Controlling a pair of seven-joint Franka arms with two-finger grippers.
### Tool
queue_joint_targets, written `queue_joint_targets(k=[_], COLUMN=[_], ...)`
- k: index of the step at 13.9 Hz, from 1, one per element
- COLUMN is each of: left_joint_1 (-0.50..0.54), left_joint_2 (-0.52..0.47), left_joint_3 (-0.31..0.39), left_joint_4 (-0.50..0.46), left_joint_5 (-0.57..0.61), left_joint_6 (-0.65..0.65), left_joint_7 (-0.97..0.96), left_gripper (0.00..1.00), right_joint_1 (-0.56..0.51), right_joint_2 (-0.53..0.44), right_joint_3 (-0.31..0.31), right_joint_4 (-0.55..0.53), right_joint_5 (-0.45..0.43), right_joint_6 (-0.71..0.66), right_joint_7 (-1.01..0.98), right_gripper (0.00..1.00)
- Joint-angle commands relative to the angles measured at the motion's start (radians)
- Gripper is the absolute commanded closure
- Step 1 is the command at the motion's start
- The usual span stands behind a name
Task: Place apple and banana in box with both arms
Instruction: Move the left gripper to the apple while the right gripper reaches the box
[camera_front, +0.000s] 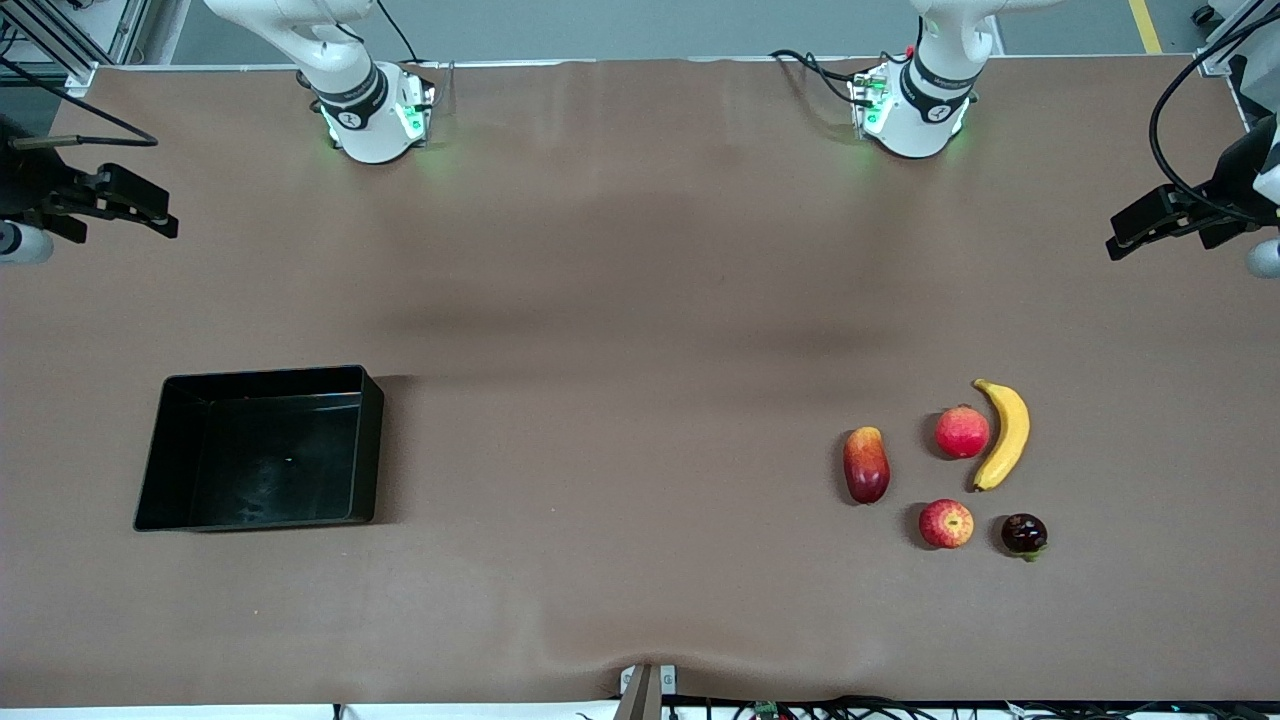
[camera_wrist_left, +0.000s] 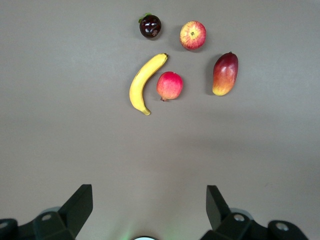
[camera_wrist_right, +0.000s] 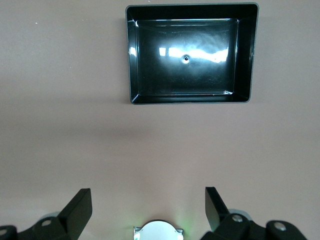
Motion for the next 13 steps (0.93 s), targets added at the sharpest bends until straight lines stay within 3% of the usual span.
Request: queue_joint_targets(k=[1,7,10,13], left_joint_1=[0.0,-0.004,-0.01,-0.02], left_joint_2=[-0.001,0.088,0.157,0.247], left_joint_3=[-0.002,-0.005,-0.008,-0.011], left_joint_4=[0.01,0.022,0.021,0.021], left_joint_5=[0.006,0.043,0.049,0.051], left_joint_6=[-0.015,0.029,0.141,0.253], left_joint_7=[-0.002,0.008,0.006,0.006], left_gripper=[0.0,0.0,0.0,0.0], right_joint_1=[0.007,0.006,-0.001,-0.066], right_joint_2=[-0.006,-0.006,0.019,0.039], right_joint_3=[-0.004,-0.004,-0.005,-0.007], right_joint_4=[-0.003,-0.01,-0.026,-0.162], right_joint_5=[-0.01,-0.01,-0.01,-0.01], right_joint_6=[-0.005,-0.004,0.019,0.148], right_joint_7=[0.016,0.016,0.016,0.002], right_gripper=[0.0,0.0,0.0,0.0])
